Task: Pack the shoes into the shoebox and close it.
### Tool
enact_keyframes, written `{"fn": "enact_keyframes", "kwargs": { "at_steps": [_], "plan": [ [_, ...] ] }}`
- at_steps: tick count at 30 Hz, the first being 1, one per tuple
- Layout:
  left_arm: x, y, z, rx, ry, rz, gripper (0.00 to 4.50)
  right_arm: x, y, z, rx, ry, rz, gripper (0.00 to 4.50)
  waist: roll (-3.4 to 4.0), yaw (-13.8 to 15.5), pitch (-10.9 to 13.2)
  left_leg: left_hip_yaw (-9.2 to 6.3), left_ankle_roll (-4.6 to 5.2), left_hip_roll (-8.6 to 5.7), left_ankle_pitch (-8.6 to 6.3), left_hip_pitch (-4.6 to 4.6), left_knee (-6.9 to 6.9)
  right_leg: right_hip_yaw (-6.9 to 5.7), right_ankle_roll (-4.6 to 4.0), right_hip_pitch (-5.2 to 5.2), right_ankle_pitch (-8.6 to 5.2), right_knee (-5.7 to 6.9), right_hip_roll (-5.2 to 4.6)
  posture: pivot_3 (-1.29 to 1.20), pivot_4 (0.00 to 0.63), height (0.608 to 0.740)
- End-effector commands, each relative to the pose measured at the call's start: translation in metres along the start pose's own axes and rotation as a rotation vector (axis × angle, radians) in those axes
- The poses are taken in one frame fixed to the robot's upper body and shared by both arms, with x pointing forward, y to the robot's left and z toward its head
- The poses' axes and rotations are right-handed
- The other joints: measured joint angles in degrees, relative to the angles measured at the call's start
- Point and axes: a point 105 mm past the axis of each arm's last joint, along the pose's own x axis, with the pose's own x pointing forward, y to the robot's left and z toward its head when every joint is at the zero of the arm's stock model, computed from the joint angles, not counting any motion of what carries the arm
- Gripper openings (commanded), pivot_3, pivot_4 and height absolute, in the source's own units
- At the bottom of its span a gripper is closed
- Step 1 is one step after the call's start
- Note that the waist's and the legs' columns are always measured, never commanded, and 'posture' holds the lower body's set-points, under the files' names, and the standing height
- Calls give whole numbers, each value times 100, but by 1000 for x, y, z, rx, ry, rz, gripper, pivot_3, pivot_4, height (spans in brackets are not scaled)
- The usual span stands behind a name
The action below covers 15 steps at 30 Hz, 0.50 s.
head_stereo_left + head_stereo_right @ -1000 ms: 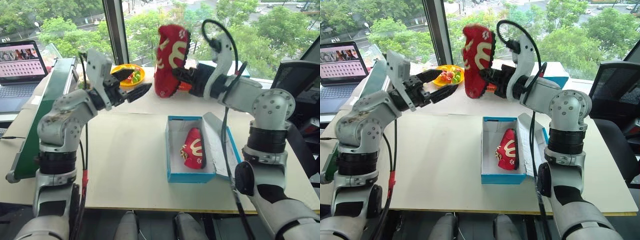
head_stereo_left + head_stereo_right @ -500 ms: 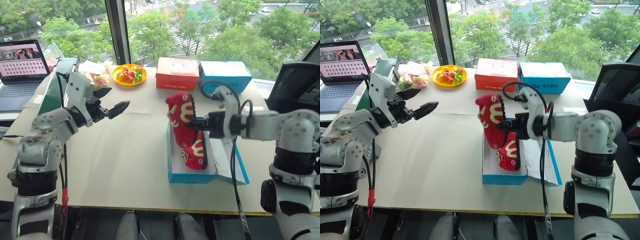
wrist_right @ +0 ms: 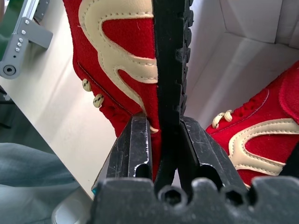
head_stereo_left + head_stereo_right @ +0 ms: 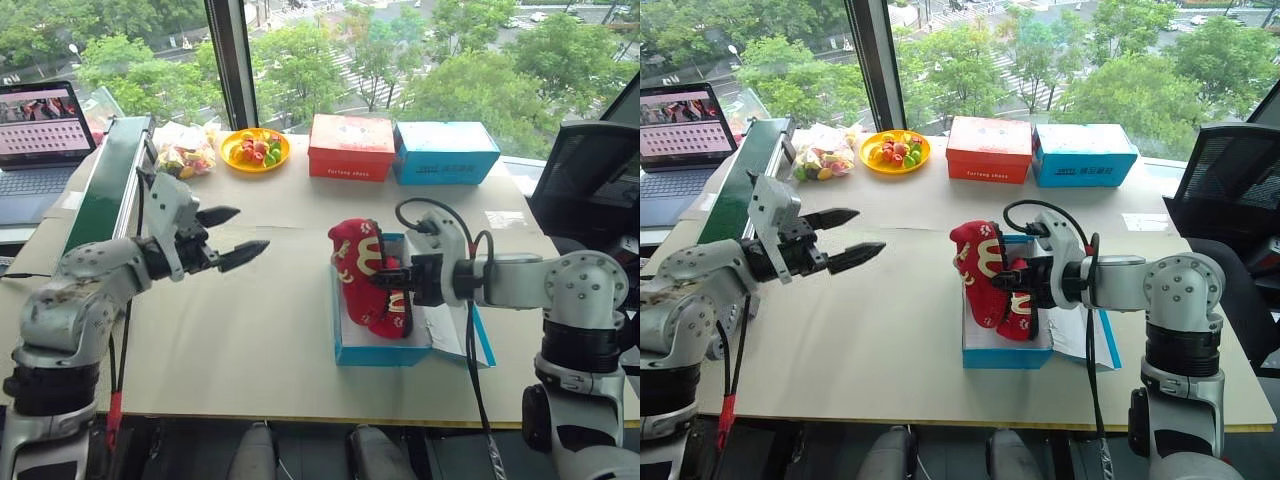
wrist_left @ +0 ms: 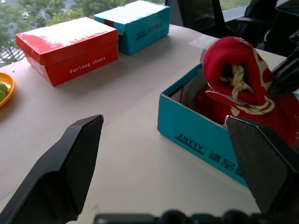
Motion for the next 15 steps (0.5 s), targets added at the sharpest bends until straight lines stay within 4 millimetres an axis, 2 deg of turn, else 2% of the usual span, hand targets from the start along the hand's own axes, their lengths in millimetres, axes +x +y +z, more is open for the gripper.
{"fn": "enact_keyframes", "kwargs": {
  "at_steps": [1, 7, 12, 13, 15],
  "plan": [
    [-3, -13, 7, 30, 8, -81, 4483, 6, -1, -3, 14, 20, -6, 376, 0, 0, 0, 0, 0, 0, 0, 0, 0, 0, 0, 0, 0, 0, 0, 0, 150, 739],
    [-2, -16, 9, 32, 8, -85, 4483, 17, -17, -20, 53, 95, -87, 376, 0, 6, 0, 0, 0, 0, 0, -1, -2, 0, 0, 0, 0, -3, 0, 0, 150, 739],
    [-1, -21, 6, 24, 9, -87, 4483, 28, -28, -23, 49, 127, -165, 376, 0, 3, 0, 0, 0, 1, 0, 3, 0, 0, 0, 3, 0, -2, 1, 0, 150, 739],
    [-2, -22, 6, 22, 11, -86, 4500, 29, -28, -23, 46, 127, -171, 1359, 0, -3, -1, 0, 0, 1, 0, 4, 0, 0, 0, 4, 0, -2, 1, 0, 150, 739],
    [-3, -23, 6, 20, 14, -84, 4500, 31, -28, -21, 37, 125, -181, 1969, -2, -9, -2, 1, 0, 2, 0, 9, 0, 1, 0, 8, 0, -2, 1, 0, 150, 739]
  ]
}}
